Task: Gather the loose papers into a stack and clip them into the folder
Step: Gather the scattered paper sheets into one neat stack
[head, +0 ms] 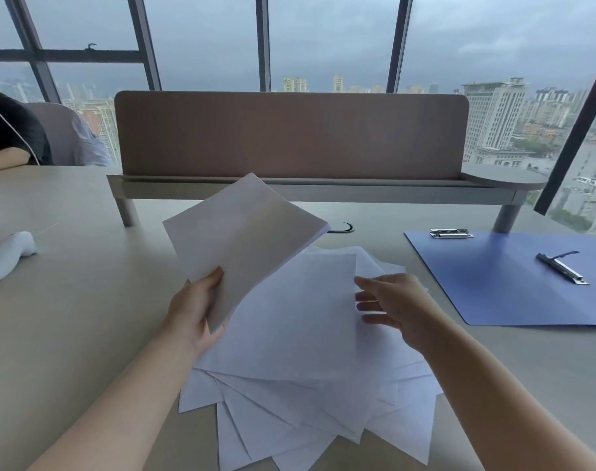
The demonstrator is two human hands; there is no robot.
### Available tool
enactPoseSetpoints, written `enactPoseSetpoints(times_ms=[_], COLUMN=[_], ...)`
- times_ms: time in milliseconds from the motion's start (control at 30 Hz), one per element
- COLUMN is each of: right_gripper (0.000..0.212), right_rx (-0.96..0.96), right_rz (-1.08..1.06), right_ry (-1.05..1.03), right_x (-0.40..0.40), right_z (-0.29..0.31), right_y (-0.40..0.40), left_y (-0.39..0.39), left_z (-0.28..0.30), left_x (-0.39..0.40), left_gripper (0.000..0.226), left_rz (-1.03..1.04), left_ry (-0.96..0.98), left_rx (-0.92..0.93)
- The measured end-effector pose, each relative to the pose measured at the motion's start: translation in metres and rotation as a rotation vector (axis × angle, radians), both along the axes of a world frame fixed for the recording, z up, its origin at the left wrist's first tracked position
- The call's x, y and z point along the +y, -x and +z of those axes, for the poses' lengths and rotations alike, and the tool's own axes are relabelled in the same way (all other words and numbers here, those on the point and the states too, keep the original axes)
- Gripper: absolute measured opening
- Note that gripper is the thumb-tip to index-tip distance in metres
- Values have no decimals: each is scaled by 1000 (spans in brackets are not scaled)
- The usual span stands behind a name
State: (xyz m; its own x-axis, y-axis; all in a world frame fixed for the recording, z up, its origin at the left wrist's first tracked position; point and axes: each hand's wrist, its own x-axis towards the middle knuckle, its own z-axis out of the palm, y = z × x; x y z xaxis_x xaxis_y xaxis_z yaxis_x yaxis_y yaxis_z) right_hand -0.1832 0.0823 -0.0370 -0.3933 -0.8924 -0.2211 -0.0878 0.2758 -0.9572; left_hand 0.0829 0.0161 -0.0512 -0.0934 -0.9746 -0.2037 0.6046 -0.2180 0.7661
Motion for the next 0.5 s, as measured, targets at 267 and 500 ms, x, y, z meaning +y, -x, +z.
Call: enactPoseSetpoints(times_ms=[267,500], right_gripper=[24,53], right_rx=[-303,-619], right_rz=[-326,-305], right_ry=[96,58], right_x=[0,-4], right_z=[12,4], right_y=[3,-5], left_y=[1,4], left_z=[-3,-7], left_x=[-4,-6], left_gripper=[14,13], left_rz=[7,1], left_ry=[-18,1], left_rx=[-25,-43])
